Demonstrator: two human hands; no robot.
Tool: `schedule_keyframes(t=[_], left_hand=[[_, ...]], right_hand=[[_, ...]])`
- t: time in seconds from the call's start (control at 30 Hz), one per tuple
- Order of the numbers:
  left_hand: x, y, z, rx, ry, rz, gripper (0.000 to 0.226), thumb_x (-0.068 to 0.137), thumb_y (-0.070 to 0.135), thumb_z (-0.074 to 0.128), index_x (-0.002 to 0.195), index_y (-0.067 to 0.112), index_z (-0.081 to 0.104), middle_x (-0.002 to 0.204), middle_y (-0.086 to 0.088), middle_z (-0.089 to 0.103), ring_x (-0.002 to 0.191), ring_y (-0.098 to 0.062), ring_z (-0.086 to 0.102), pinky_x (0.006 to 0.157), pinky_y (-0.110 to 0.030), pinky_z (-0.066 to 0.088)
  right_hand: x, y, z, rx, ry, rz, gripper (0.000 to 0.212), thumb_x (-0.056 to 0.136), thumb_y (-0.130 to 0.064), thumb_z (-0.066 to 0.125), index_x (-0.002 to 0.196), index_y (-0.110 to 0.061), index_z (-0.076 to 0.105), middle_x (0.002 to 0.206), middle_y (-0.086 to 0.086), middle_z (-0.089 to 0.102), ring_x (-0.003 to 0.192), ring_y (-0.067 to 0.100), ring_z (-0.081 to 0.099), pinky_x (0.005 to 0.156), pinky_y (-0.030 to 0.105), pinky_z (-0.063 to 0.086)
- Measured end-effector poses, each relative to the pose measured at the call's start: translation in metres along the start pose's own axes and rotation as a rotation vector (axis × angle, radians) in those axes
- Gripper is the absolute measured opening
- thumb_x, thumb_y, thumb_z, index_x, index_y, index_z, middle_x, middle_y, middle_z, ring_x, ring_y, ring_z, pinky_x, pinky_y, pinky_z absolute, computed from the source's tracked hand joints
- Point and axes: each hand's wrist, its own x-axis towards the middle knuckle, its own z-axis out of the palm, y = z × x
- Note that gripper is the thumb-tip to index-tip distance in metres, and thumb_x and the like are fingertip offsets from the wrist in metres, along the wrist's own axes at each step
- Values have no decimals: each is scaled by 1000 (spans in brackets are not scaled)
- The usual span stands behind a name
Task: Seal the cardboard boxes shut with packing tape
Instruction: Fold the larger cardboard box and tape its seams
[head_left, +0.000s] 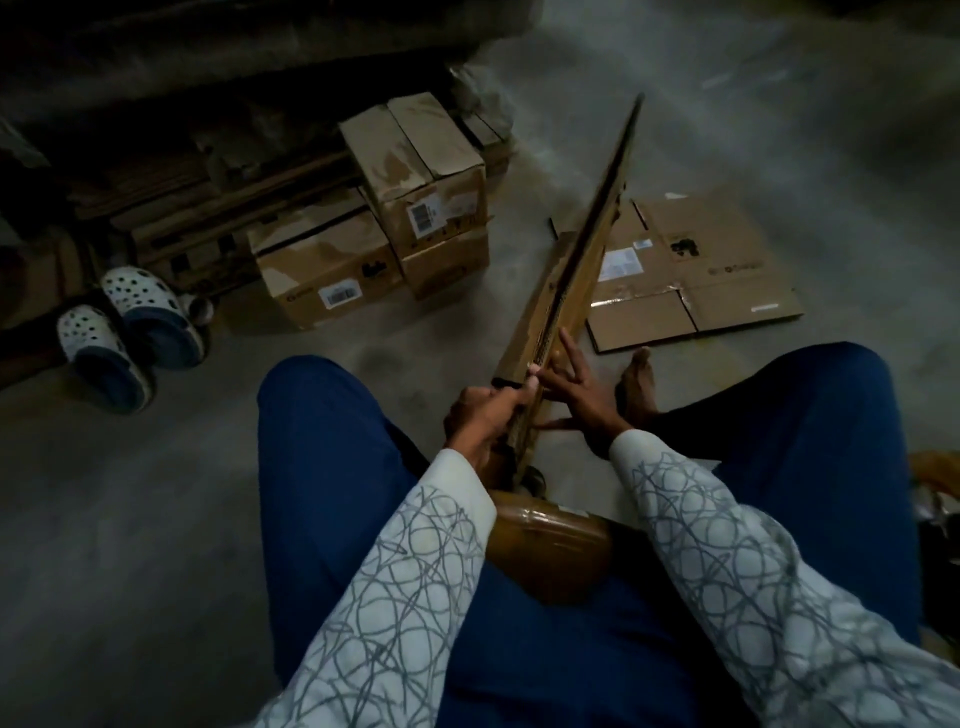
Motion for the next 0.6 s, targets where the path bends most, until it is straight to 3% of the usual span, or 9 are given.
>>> schedule_keyframes(t=[0.2,0.27,0.37,0.43,0.5,0.6], left_hand=[[4,1,-9,212,79,60,51,92,66,49,88,19,69,95,-4,71,89,-24,65,87,-39,55],[5,1,-10,335,173,131,46,101,53,40,103,17,68,105,-8,68,93,-25,61,84,-36,50],[4,3,-10,515,194,240,32,97,36,53,118,13,61,112,-11,65,97,-29,60,79,-34,46],[5,5,-10,573,112,230,40,87,33,68,119,11,62,115,-12,64,106,-31,60,80,-32,45],[8,8,-11,574,88,202,38,87,33,68,117,8,64,116,-14,64,107,-32,61,80,-31,44],[14,8,-12,535,205,172,34,93,32,63,114,5,66,115,-15,67,102,-33,63,76,-31,45]], right_hand=[[6,8,6,144,-13,34,94,86,-12,76,154,-48,22,155,-1,40,120,23,58,76,49,61],[9,11,7,149,2,36,88,88,-13,74,153,-46,25,150,3,44,119,28,58,76,52,61],[12,12,10,153,69,43,76,92,-14,69,152,-38,29,142,11,53,118,35,62,71,50,61],[11,10,13,44,170,63,68,92,-14,67,148,-27,32,136,11,56,112,35,63,65,45,60],[12,11,14,-74,221,107,60,87,-17,70,139,-21,40,125,13,61,101,37,67,60,44,60],[12,9,10,-130,196,174,33,89,-19,67,119,-12,58,111,17,65,86,39,70,59,47,61]])
